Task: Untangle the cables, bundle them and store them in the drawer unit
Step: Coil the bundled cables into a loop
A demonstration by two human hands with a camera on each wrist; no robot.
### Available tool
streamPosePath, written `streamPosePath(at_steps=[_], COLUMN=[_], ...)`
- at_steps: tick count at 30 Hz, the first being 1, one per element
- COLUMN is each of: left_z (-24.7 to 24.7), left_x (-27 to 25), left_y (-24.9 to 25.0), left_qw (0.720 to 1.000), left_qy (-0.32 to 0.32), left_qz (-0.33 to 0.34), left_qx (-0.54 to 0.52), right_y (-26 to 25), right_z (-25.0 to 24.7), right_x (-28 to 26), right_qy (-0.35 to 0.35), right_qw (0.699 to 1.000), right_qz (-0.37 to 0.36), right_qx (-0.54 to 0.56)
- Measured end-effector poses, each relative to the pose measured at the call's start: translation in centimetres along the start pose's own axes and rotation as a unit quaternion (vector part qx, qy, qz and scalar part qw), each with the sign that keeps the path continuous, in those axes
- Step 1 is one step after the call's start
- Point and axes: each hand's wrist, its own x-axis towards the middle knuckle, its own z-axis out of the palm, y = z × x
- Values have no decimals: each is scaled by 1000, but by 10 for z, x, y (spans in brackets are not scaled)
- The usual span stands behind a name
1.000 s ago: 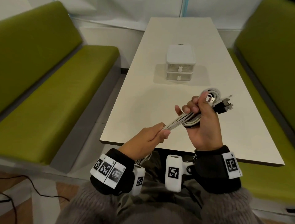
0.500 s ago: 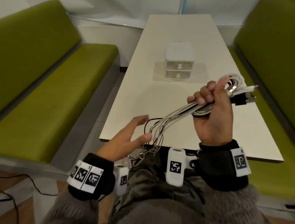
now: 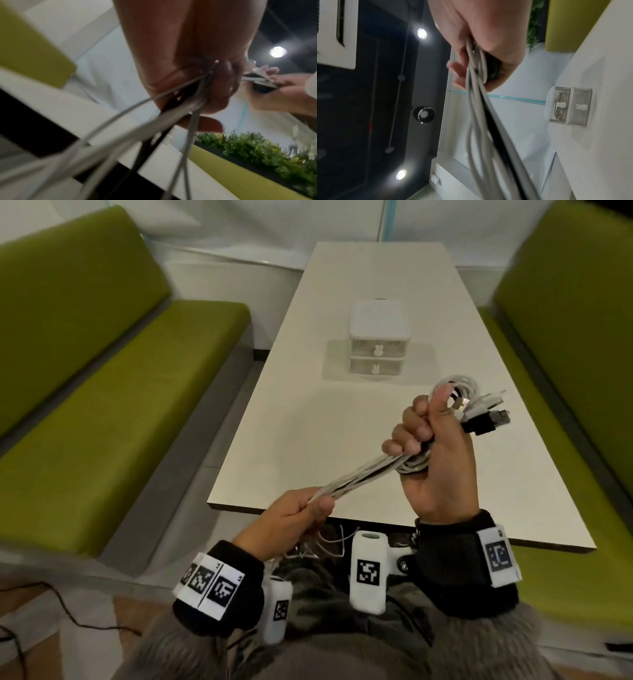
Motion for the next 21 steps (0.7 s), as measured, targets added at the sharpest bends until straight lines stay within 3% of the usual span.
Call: streamPosePath(at_steps=[5, 12, 21], left_z=[-28, -60, -59], left_x=[-3, 6, 25], left_y=[10, 49, 72], left_qw=[998, 982, 973], left_qy=[-6, -1, 34], left_qz=[-55, -2, 9], left_qx=[5, 186, 228], right_y=[8, 11, 16], right_z=[-1, -5, -1], right_x=[2, 3, -1], right_qy=[-39, -94, -153], right_qw=[996, 965, 938], right_qz=[74, 213, 248], right_qx=[-42, -118, -187])
